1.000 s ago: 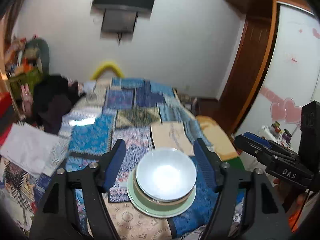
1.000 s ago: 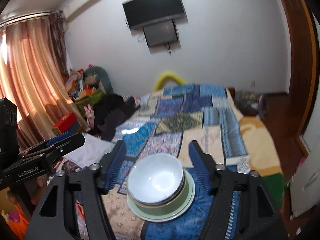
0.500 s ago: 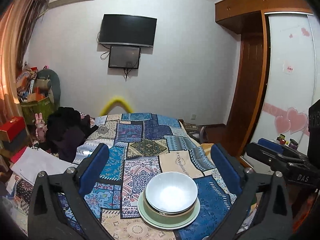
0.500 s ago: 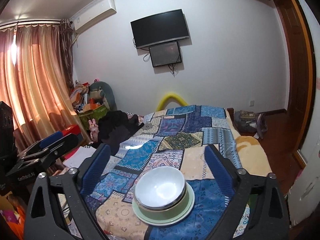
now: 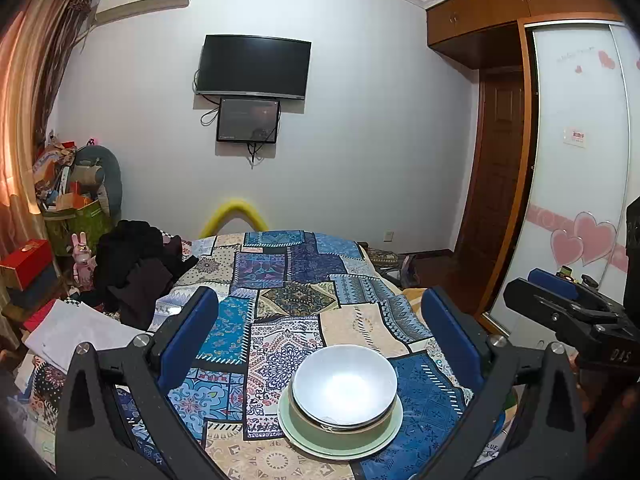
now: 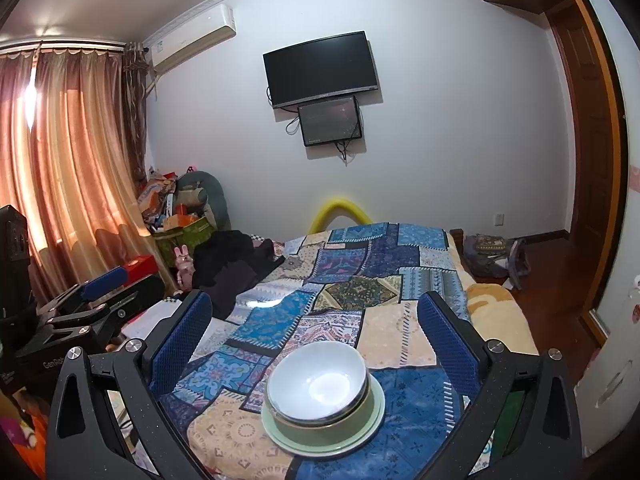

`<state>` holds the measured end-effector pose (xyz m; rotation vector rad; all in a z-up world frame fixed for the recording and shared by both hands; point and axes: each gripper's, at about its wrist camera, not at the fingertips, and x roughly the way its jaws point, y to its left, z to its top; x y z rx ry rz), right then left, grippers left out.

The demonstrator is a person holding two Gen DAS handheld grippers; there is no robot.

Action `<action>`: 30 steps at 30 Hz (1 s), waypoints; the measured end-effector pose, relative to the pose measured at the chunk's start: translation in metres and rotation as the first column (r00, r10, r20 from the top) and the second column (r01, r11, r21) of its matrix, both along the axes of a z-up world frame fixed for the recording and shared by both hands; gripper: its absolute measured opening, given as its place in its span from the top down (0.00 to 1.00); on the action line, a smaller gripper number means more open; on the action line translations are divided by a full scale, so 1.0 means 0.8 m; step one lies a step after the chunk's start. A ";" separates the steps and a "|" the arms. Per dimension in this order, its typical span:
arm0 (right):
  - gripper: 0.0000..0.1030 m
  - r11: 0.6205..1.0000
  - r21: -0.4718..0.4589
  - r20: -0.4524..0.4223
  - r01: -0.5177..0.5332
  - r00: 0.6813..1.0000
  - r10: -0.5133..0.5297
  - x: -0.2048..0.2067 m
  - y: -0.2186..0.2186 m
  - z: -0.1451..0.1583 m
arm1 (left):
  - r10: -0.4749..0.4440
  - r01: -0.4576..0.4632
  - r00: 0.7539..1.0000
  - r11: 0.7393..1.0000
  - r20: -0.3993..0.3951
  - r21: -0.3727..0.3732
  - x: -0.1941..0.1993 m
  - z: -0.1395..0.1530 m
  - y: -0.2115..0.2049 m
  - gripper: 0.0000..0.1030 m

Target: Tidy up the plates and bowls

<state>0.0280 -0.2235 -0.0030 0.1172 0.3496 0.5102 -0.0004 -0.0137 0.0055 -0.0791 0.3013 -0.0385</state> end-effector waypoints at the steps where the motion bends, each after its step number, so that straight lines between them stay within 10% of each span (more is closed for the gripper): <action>1: 0.01 1.000 0.000 0.000 -0.001 1.000 0.001 0.000 0.000 -0.001 | -0.001 0.001 1.000 1.000 0.000 0.000 0.000 0.000 0.000 0.00; 30: 0.00 1.000 -0.005 -0.003 -0.011 1.000 0.011 0.002 -0.002 0.000 | -0.015 0.015 1.000 1.000 -0.003 0.002 0.001 -0.004 -0.002 0.00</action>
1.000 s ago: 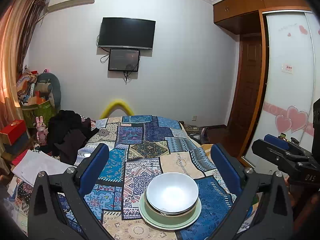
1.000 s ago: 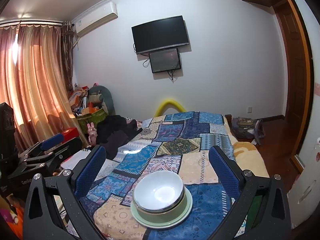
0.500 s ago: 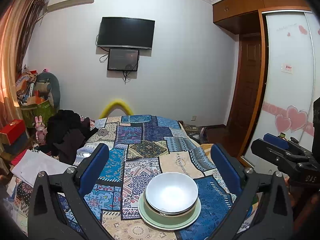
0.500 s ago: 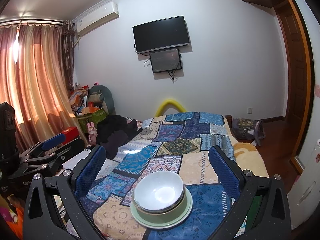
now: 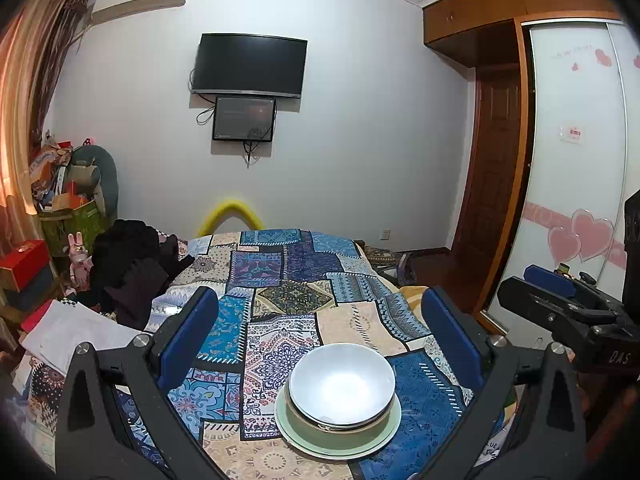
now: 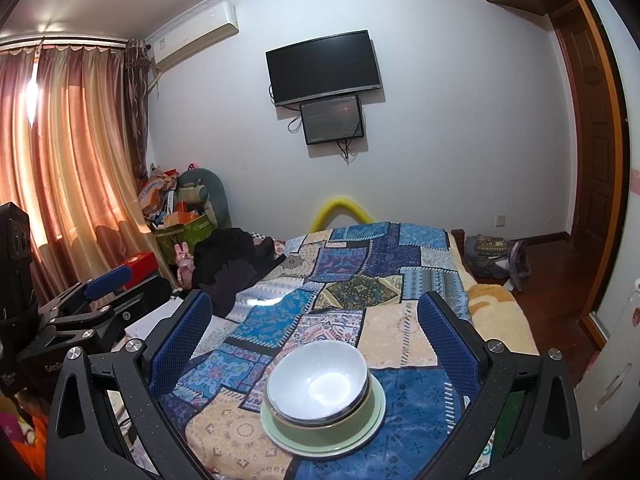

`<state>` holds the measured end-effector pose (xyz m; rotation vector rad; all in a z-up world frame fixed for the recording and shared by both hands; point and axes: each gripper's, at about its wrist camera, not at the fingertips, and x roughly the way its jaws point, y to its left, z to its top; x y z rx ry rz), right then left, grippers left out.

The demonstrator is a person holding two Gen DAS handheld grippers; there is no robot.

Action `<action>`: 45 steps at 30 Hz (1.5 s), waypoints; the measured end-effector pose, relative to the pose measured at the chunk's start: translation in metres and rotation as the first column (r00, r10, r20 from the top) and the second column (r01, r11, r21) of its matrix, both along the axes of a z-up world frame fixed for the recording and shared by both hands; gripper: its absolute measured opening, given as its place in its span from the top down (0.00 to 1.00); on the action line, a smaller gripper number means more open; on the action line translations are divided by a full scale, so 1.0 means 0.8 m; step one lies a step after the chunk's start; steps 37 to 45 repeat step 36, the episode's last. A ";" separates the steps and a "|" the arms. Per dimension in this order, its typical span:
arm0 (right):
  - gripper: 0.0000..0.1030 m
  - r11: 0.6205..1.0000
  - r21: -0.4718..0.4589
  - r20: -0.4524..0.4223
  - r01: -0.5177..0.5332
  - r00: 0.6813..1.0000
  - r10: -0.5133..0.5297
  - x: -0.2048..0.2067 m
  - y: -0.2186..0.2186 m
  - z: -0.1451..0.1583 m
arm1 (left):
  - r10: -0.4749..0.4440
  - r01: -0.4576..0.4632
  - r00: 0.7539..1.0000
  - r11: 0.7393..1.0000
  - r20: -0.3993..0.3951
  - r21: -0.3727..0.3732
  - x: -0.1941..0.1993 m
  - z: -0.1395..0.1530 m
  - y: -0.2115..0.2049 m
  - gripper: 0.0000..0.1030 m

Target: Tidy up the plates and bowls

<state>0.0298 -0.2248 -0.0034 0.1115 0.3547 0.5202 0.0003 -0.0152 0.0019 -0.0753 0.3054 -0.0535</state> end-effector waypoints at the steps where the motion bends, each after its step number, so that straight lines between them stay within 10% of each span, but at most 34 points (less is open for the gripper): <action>1: 0.00 1.000 0.001 0.000 -0.001 1.000 0.001 0.000 0.000 0.000 | -0.001 0.001 1.000 1.000 -0.001 -0.001 0.000 0.000 0.000 0.00; 45: 0.00 1.000 -0.011 -0.012 -0.018 1.000 0.018 0.009 0.007 -0.004 | -0.027 0.027 0.999 1.000 0.020 0.007 0.000 0.001 -0.001 0.00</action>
